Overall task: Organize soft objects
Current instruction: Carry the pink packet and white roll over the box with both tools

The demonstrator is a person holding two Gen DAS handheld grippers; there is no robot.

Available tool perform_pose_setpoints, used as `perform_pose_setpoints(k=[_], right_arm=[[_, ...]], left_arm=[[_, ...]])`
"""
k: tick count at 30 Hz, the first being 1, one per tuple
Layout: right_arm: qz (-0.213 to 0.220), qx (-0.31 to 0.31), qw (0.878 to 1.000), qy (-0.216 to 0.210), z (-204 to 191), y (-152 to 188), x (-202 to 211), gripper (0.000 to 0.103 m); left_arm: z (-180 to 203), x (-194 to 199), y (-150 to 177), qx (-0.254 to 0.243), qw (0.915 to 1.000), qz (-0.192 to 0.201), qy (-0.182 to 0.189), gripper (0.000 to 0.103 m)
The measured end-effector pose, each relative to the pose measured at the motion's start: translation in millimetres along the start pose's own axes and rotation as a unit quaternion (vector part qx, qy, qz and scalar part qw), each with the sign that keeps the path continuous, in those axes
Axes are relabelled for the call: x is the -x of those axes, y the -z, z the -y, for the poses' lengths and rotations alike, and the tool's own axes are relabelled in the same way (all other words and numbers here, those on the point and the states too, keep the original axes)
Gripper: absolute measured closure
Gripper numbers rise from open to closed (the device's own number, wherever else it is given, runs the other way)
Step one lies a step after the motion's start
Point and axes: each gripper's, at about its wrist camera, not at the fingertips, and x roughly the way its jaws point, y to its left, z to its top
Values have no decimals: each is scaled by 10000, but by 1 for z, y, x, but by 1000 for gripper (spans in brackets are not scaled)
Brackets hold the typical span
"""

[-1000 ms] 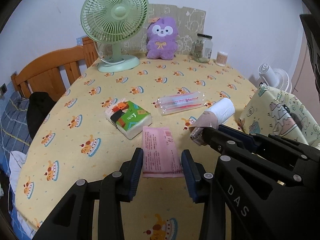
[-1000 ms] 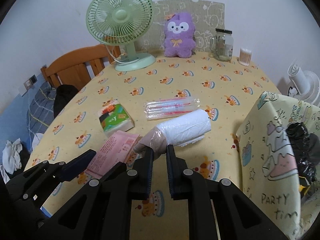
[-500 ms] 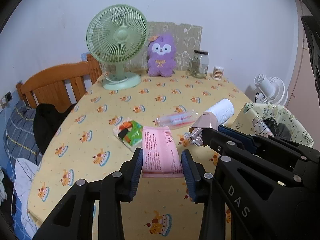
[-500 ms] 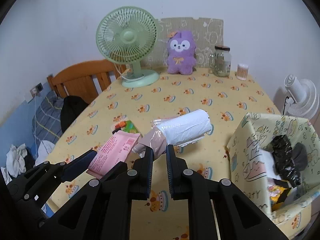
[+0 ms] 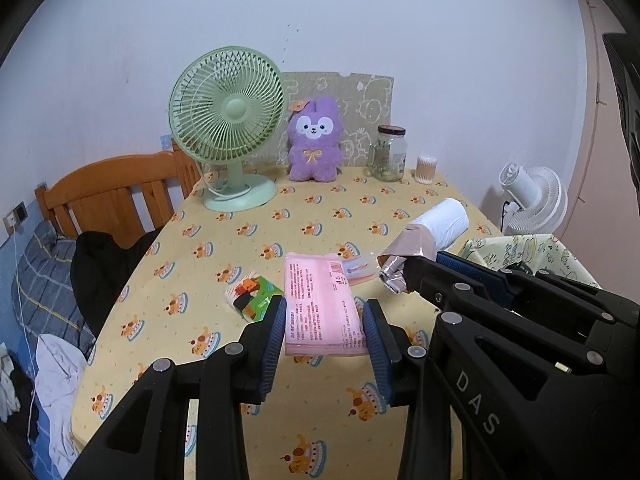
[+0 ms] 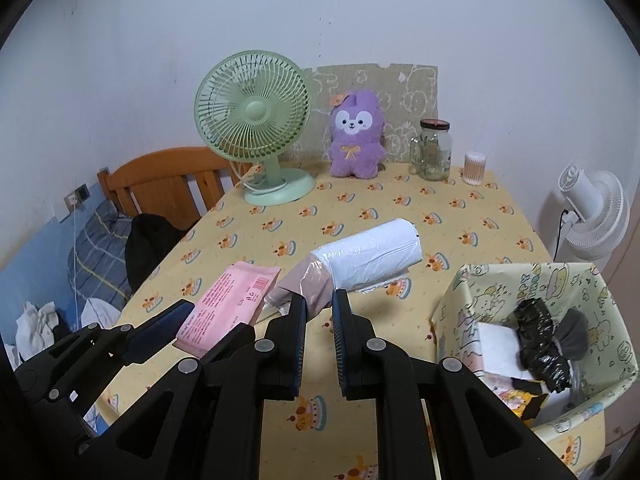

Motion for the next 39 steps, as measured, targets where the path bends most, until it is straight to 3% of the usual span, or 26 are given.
perform_pose_setpoints(k=[39], right_arm=[[555,-329,9960,615,98,-14,46,87]], left_arm=[[102,-6,-31,-464,9959,465,624,63]])
